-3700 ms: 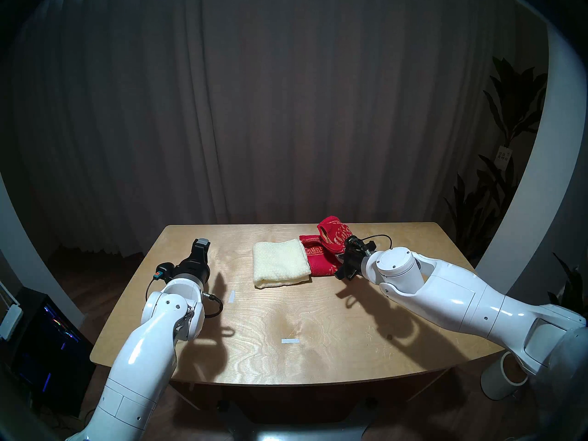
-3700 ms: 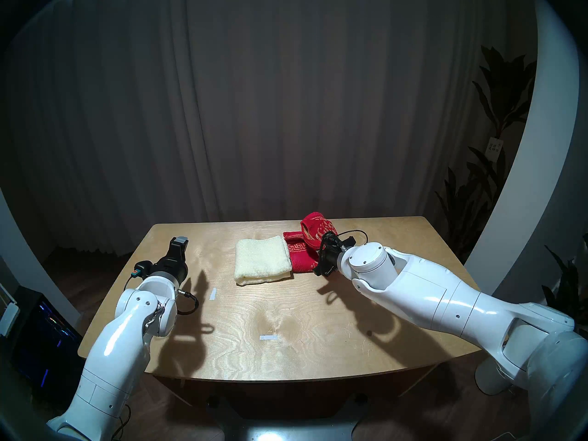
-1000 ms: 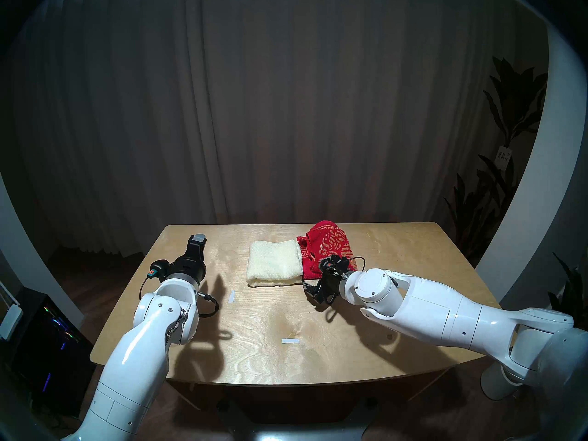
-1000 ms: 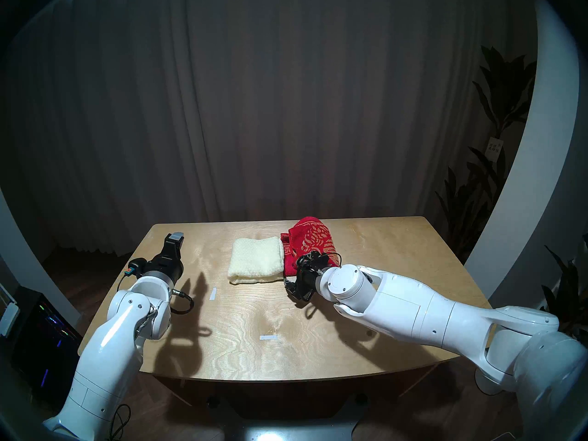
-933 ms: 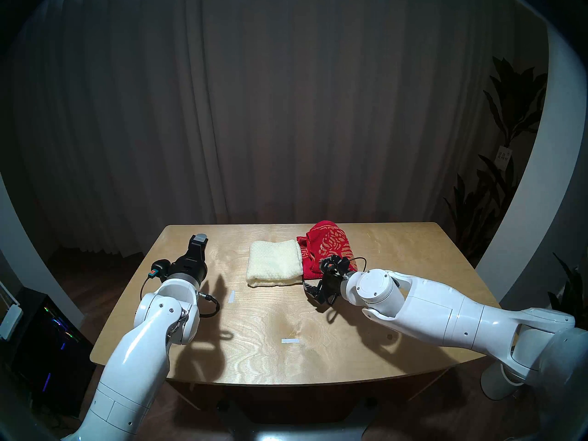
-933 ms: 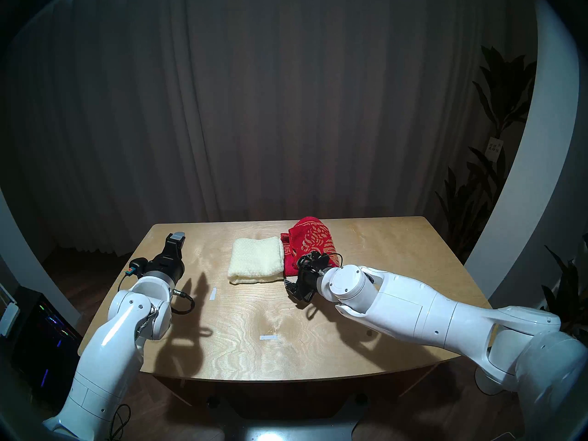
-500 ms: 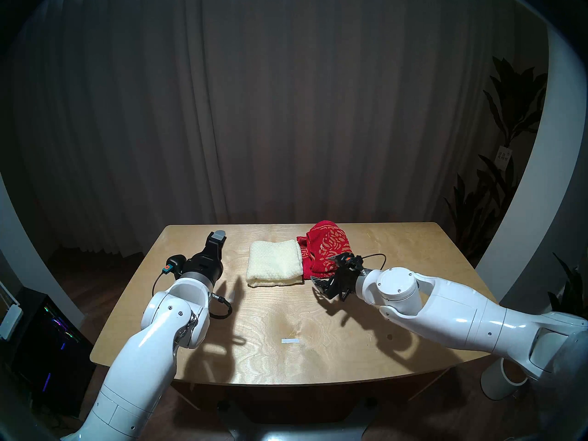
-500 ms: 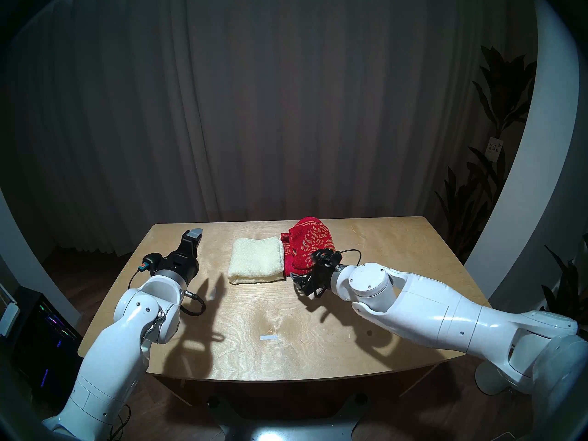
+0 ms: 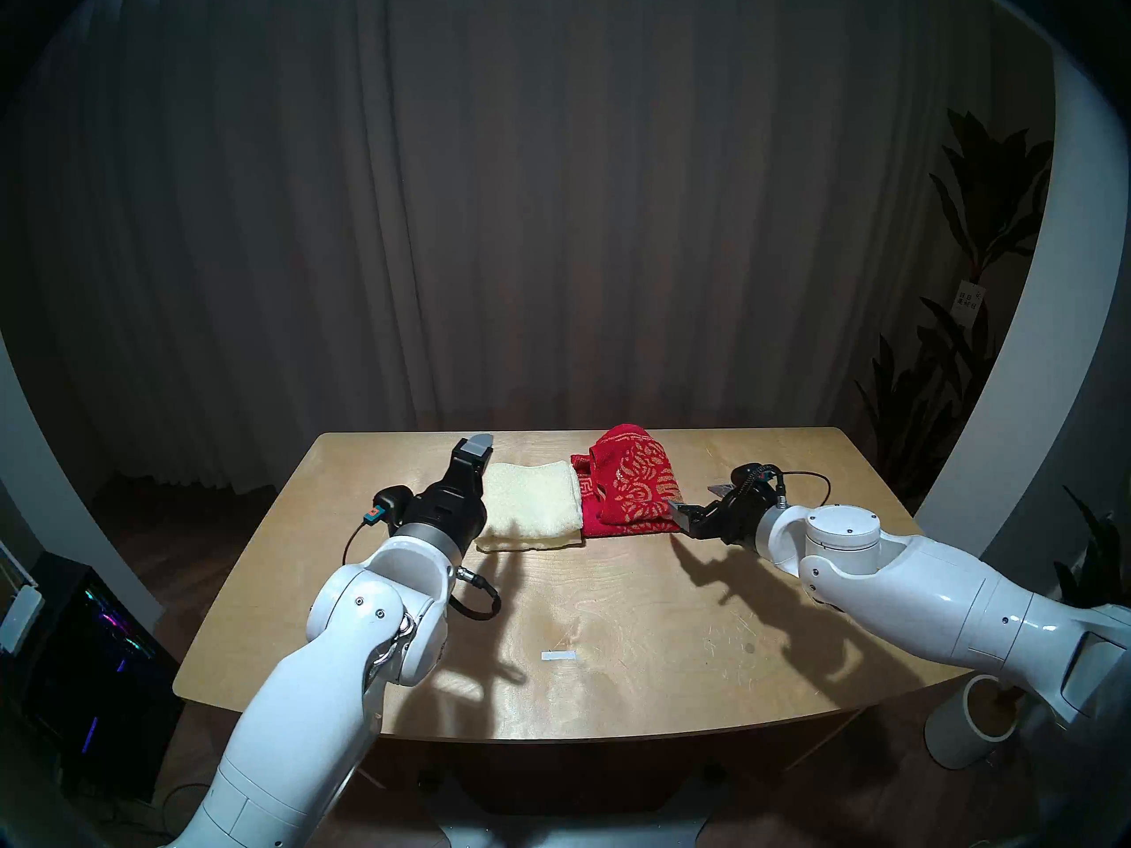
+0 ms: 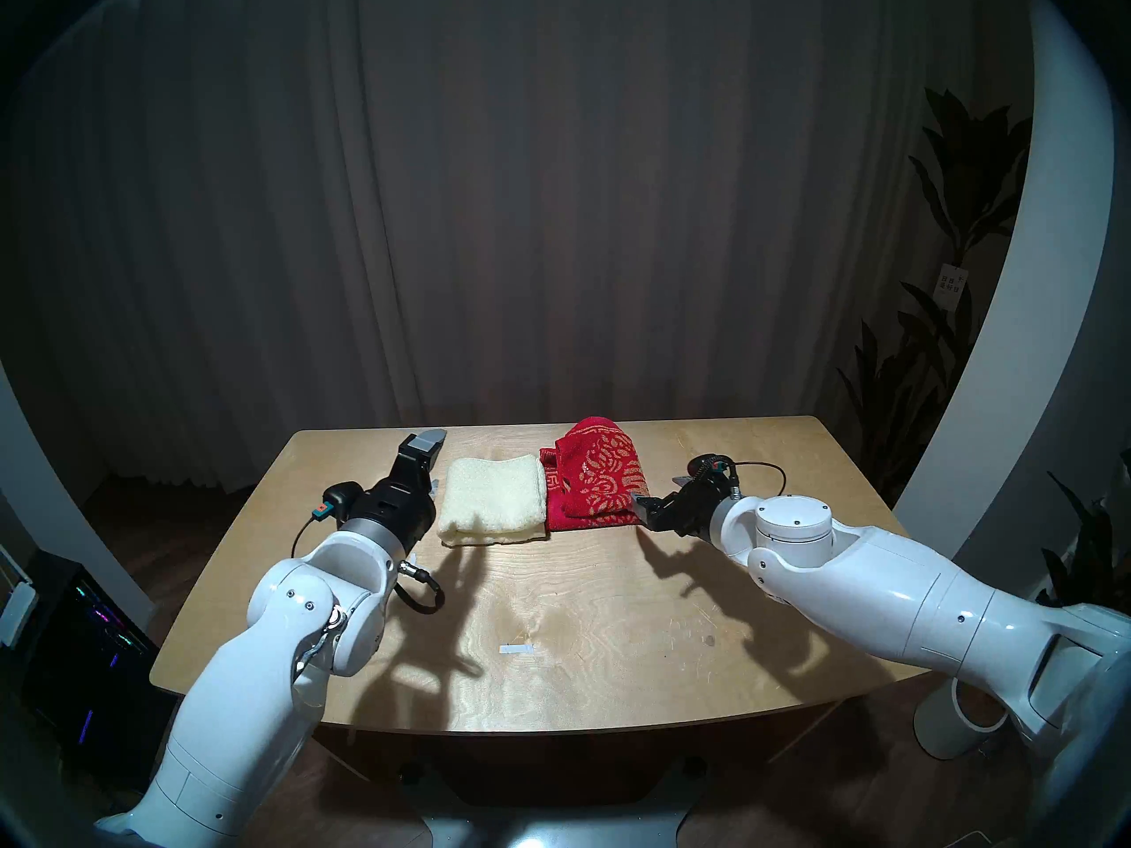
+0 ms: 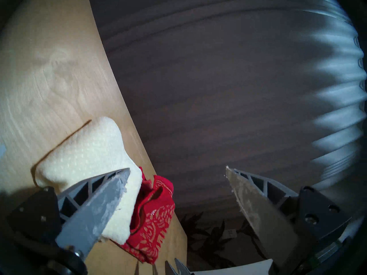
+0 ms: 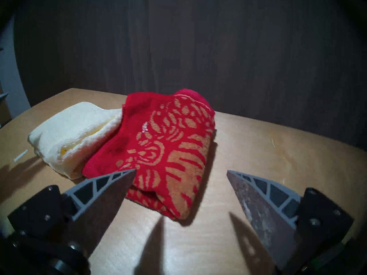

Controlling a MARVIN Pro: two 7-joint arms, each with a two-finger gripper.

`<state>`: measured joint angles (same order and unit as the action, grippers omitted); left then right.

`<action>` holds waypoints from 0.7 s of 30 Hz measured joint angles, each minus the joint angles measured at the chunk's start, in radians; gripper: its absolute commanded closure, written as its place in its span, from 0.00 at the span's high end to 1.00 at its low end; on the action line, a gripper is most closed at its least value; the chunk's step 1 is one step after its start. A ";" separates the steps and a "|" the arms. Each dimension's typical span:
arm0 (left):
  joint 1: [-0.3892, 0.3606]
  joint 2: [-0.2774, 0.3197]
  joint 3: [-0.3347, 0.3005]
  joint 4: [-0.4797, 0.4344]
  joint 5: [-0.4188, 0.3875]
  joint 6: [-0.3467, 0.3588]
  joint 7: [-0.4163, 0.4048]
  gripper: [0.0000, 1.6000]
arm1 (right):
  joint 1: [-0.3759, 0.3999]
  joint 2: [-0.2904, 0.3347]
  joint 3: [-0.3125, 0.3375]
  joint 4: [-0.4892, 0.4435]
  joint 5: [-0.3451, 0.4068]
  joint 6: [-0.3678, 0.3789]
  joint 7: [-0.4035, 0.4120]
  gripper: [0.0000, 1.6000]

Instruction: Fold each towel twice and stack them on table

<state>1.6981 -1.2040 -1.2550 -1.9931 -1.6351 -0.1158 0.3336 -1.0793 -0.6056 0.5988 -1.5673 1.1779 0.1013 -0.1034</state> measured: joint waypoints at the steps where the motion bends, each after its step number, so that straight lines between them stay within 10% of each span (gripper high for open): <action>1: 0.000 -0.003 0.006 0.000 -0.003 0.001 -0.001 1.00 | -0.007 0.004 0.005 0.000 0.021 -0.002 0.000 1.00; 21: -0.081 -0.038 0.166 0.047 0.073 0.057 0.044 1.00 | -0.183 0.106 0.165 -0.052 0.584 -0.083 0.042 1.00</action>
<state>1.6174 -1.2419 -1.0892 -1.9457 -1.5616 -0.0587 0.3779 -1.2621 -0.4998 0.7642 -1.6196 1.7616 0.0179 -0.0614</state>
